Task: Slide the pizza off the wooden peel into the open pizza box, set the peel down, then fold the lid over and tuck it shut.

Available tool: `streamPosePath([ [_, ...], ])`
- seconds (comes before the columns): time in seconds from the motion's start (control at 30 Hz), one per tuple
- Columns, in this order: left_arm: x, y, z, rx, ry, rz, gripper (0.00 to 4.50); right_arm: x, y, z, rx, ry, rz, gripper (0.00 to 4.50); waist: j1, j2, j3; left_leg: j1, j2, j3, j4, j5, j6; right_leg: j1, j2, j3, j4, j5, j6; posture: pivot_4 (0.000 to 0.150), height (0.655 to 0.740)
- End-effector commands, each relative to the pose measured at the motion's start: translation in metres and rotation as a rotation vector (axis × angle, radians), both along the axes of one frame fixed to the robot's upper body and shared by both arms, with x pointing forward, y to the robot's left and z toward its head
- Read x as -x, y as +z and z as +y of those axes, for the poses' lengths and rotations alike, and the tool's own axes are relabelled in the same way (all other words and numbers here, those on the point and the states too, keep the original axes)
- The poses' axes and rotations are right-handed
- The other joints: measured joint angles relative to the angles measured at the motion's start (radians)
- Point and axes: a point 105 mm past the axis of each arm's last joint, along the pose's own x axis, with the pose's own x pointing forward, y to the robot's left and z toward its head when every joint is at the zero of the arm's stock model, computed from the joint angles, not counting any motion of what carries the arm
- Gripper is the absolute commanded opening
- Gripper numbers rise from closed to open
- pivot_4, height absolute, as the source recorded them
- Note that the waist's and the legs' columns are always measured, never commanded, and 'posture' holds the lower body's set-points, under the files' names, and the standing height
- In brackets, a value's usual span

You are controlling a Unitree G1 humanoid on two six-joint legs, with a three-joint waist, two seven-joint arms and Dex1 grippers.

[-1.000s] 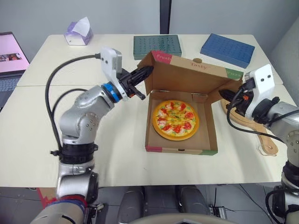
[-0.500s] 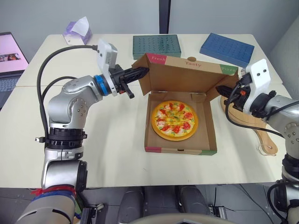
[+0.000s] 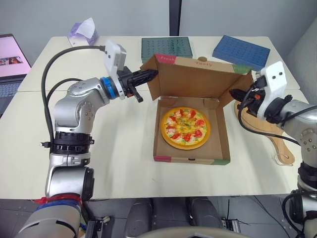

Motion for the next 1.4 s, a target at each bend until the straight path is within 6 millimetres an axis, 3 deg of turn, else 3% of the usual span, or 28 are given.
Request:
streamPosePath([
  [0.03,0.007,0.010,-0.013,0.006,-0.034,-0.002,0.00,-0.001,0.021,0.003,-0.014,-0.010,-0.082,0.06,0.000,0.000,0.000,0.000,0.000,0.000,0.000,0.000,0.000,0.000,0.000,0.000,0.000,0.000,0.000,0.150,0.7400],
  [0.2,0.010,0.008,-0.014,0.002,-0.017,0.020,0.00,-0.004,0.028,-0.002,0.029,-0.048,-0.103,0.06,0.000,0.000,0.000,0.000,0.000,0.000,0.000,0.000,0.000,0.000,0.000,0.000,0.000,0.000,0.000,0.150,0.7400],
  [0.4,0.015,0.015,-0.018,0.032,0.026,0.023,0.00,0.001,0.029,0.009,0.049,0.014,-0.098,0.06,0.000,0.000,0.000,0.000,0.000,0.000,0.000,0.000,0.000,0.000,0.000,0.000,0.000,0.000,0.000,0.150,0.7400],
  [0.77,0.045,0.017,-0.044,0.180,0.154,-0.032,0.00,0.011,0.029,0.025,0.010,0.067,-0.083,0.06,0.003,0.000,0.000,0.000,0.000,0.000,0.000,0.000,0.000,0.000,0.000,0.000,0.001,0.000,0.000,0.150,0.7400],
  [1.03,0.072,0.002,-0.063,0.273,0.184,-0.055,0.00,0.018,0.022,0.034,-0.006,0.106,-0.045,0.06,0.003,0.000,0.000,0.000,0.000,0.000,0.001,0.000,0.000,0.000,0.000,0.001,0.001,0.000,0.000,0.150,0.7400],
  [1.4,0.087,-0.023,-0.085,0.331,0.137,-0.068,0.00,0.026,0.010,0.041,-0.035,0.131,-0.007,0.06,0.004,0.000,0.000,0.000,-0.001,0.000,0.001,0.000,0.000,0.000,0.000,0.001,0.000,0.000,0.000,0.150,0.7400],
])
